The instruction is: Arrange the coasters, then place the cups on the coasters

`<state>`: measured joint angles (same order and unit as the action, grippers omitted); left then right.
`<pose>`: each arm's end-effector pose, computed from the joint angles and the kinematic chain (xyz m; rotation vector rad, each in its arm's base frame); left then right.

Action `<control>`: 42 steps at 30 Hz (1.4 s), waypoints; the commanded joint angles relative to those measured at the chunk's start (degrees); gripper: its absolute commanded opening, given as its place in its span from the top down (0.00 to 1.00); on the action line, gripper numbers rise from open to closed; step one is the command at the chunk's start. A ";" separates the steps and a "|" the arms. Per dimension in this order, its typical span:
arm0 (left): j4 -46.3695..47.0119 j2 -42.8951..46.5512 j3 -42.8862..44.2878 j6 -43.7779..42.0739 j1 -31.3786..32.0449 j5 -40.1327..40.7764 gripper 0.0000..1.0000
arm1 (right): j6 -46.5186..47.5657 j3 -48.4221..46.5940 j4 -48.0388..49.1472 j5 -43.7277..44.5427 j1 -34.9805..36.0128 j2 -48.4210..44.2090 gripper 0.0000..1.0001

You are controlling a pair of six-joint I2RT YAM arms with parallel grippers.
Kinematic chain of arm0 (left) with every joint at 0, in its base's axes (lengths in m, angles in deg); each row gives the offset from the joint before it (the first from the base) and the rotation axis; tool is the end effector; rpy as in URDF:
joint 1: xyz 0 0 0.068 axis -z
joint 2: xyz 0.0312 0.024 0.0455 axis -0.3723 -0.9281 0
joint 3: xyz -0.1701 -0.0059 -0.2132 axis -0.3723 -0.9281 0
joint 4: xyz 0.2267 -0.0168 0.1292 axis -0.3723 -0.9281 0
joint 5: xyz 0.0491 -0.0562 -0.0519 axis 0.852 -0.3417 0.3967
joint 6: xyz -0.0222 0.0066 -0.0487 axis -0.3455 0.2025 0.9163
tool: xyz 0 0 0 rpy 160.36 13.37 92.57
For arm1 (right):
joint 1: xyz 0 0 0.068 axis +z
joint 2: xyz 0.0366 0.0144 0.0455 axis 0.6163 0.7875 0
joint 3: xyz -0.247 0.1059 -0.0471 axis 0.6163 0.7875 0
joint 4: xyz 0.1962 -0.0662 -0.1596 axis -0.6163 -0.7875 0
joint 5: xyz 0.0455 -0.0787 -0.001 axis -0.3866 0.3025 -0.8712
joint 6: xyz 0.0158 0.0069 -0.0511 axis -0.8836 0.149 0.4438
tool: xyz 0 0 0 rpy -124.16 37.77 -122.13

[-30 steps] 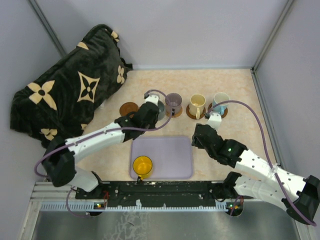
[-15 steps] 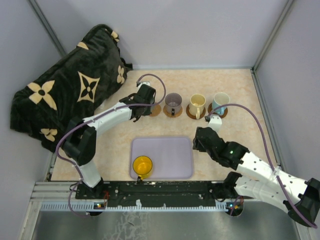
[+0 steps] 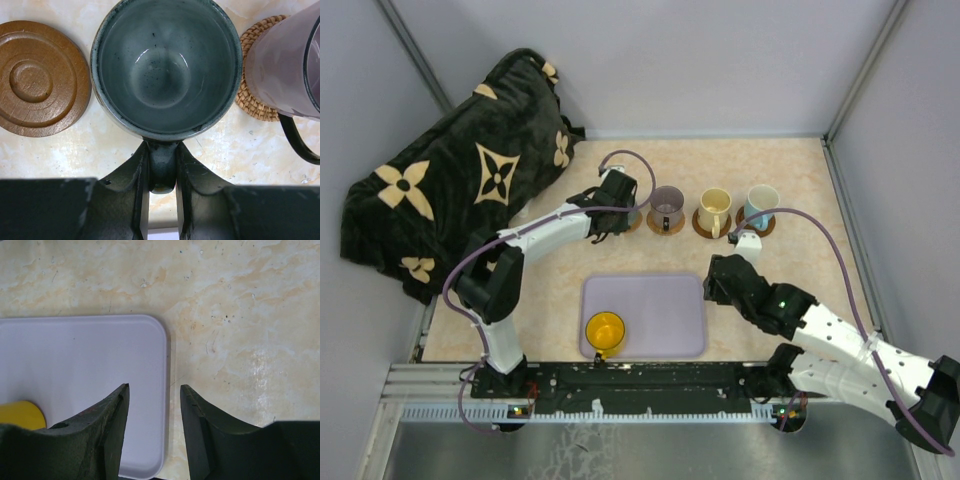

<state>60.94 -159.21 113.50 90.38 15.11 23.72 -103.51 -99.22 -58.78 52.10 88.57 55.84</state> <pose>0.3275 -0.2311 0.2192 0.0408 2.3947 -0.0869 0.1153 0.1145 0.2457 0.0771 2.2690 0.3173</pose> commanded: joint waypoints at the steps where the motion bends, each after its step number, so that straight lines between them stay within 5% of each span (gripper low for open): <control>1: 6.81 0.84 1.67 1.20 -0.23 1.29 1.00 | 0.05 -0.21 2.50 -0.25 0.43 0.23 0.54; 42: 3.65 -0.02 -1.78 1.56 -0.24 2.07 1.00 | -0.33 0.06 4.17 -1.28 0.46 1.37 0.54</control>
<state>65.23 -161.55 112.95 91.26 15.09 23.98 -103.56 -98.81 -57.40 50.99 88.57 56.88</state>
